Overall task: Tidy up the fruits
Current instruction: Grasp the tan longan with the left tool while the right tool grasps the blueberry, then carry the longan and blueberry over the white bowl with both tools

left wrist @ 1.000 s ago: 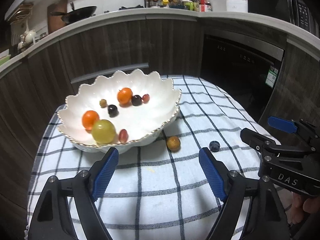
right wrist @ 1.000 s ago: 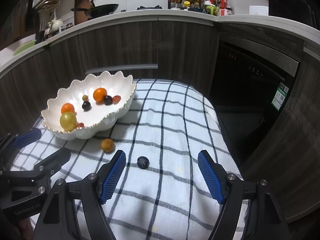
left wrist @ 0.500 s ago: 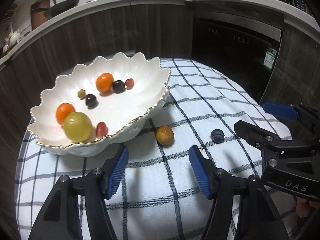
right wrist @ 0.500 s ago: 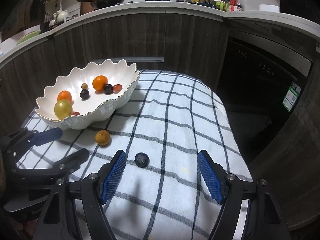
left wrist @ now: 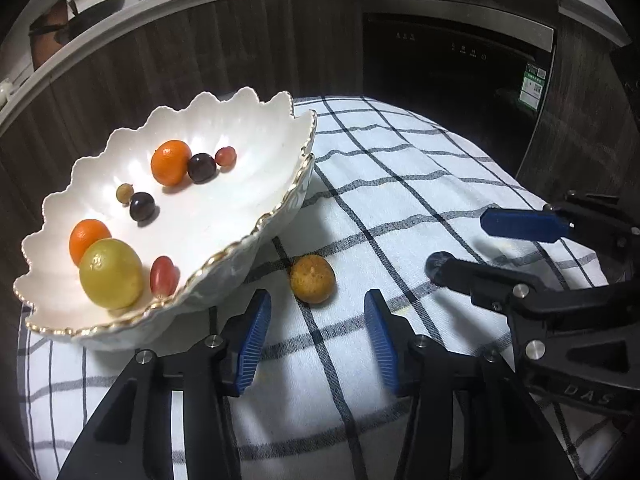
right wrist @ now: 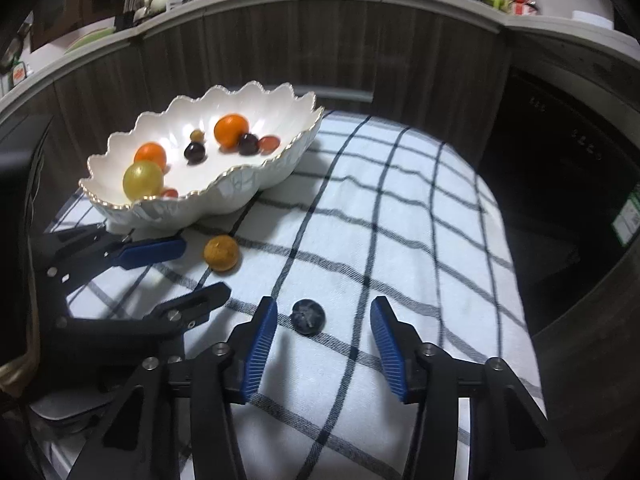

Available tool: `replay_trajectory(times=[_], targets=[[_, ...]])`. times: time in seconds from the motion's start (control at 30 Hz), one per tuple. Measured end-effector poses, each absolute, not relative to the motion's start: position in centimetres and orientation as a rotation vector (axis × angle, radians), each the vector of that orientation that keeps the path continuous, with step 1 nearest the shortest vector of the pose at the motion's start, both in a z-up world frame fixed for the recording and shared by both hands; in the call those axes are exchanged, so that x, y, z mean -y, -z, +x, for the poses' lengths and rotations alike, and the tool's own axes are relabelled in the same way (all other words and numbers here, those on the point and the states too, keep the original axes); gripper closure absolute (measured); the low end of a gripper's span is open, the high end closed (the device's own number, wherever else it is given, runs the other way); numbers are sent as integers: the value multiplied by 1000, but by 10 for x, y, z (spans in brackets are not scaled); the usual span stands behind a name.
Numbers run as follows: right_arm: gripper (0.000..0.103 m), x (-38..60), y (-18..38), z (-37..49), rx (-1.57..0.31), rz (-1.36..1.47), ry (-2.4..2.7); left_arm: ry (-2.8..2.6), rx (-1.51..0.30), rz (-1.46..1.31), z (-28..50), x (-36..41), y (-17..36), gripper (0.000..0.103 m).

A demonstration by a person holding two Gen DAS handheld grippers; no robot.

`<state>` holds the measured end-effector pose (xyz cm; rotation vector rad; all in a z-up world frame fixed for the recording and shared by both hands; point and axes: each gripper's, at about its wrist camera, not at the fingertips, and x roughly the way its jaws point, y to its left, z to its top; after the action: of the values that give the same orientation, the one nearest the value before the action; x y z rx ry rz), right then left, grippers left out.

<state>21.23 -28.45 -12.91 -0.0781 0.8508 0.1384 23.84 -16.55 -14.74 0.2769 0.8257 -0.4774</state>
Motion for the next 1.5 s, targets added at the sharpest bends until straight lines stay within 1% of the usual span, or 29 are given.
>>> replay_trajectory(times=[0.1,0.17,0.33,0.37,0.5,0.53,0.57,0.6,0.67,0.77,1.07,1.5], targets=[[56,285,133,218,-875,-70,-152,477,-828,292,243,168,149,55],[60,284,135,221,-891,-72,-162,479,-830,297,246,169,150,55],[64,284,137,226,-905,-71,-175,485,-841,298,252,173,151,60],[66,284,138,227,-908,-71,-179,487,-849,302,253,174,152,62],[68,282,141,229,-925,-73,-201,495,-867,305,257,176,155,69],[70,282,143,230,-930,-69,-208,489,-868,309,257,177,155,69],[72,282,144,231,-935,-67,-212,486,-866,312,256,178,155,71],[73,282,146,231,-939,-66,-215,479,-861,320,255,178,155,77],[79,281,147,231,-936,-64,-221,473,-856,327,255,179,154,77],[80,282,146,232,-936,-50,-222,473,-859,315,256,178,154,77],[80,288,139,230,-937,-6,-198,457,-845,280,246,171,142,78],[80,278,103,209,-879,-27,-187,434,-806,228,221,153,108,78]])
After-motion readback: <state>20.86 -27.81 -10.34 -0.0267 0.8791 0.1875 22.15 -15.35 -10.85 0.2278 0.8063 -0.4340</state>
